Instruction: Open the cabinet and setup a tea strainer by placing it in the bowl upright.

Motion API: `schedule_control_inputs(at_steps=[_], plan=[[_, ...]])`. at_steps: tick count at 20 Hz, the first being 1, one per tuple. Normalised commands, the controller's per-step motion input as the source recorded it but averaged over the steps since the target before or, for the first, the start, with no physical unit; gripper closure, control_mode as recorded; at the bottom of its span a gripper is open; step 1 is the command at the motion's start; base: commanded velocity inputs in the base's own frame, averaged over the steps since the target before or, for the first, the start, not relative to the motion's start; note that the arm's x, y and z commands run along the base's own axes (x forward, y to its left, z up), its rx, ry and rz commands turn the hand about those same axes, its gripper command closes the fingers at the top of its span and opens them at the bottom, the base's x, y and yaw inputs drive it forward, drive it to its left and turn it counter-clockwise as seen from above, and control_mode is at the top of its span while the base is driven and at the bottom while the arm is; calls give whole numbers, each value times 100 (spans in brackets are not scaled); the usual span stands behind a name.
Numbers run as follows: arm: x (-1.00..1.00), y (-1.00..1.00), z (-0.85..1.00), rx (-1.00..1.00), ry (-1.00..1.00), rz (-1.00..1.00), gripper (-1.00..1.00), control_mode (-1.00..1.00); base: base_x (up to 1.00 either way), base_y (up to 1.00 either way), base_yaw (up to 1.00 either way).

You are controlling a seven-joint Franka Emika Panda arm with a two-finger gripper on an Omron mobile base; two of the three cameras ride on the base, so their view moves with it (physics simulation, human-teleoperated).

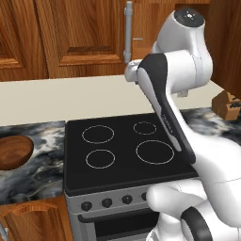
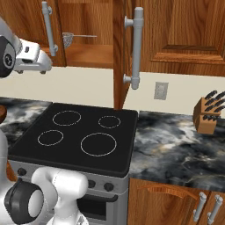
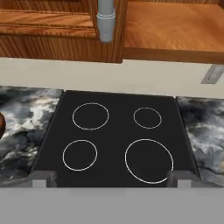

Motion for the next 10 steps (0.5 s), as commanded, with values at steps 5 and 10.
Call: schedule_control_inputs(at_steps=[5, 10], plan=[[4, 5, 66, 0, -43, 16, -100, -100, 0, 0, 0], [8, 13, 61, 1, -35, 11, -100, -100, 0, 0, 0]])
